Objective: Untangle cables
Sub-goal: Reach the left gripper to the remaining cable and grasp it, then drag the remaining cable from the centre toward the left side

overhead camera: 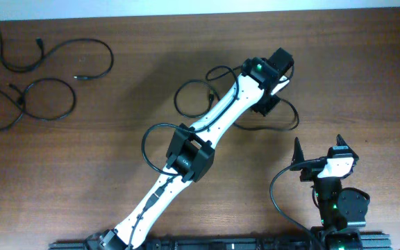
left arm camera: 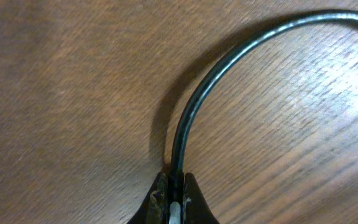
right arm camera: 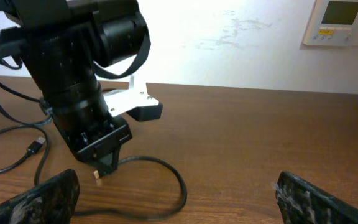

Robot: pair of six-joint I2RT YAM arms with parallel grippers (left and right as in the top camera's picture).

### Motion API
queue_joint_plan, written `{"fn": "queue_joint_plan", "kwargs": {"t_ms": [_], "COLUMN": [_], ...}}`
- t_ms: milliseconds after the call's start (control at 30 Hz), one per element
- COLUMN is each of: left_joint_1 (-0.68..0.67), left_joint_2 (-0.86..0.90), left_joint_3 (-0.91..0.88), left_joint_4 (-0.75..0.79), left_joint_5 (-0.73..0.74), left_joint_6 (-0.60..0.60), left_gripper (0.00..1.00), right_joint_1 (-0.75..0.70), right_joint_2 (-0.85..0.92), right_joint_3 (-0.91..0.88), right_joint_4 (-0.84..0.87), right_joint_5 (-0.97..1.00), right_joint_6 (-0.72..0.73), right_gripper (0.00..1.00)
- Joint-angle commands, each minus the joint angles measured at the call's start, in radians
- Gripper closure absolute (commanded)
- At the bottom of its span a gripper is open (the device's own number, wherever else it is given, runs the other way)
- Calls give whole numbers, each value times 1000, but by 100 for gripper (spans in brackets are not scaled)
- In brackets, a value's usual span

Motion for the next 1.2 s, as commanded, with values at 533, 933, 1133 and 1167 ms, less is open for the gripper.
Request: {"fn": "queue_joint_plan", "kwargs": {"t_ms": [533, 933, 1133, 1167], "left_joint_1": [258, 344, 445, 449], "left_joint_2": [-77, -77, -77, -77], "left_joint_3": [123, 123, 123, 123], "left_joint_4": [-303, -132, -184, -219], "left_joint_5": [-87, -29, 101, 101], "left_joint_6": [-506, -614, -687, -687], "left_gripper": [100, 100, 100, 100], "right_joint_1": [-4, -3, -4, -4], "right_joint_2": [-7, -7, -7, -7], "right_joint_3": [-7, -7, -7, -7], "right_joint_4": [-3, -3, -3, -3], "right_joint_5": [5, 5, 5, 5], "right_joint_6": [-2, -2, -2, -2], "right_gripper": [2, 2, 2, 2]}}
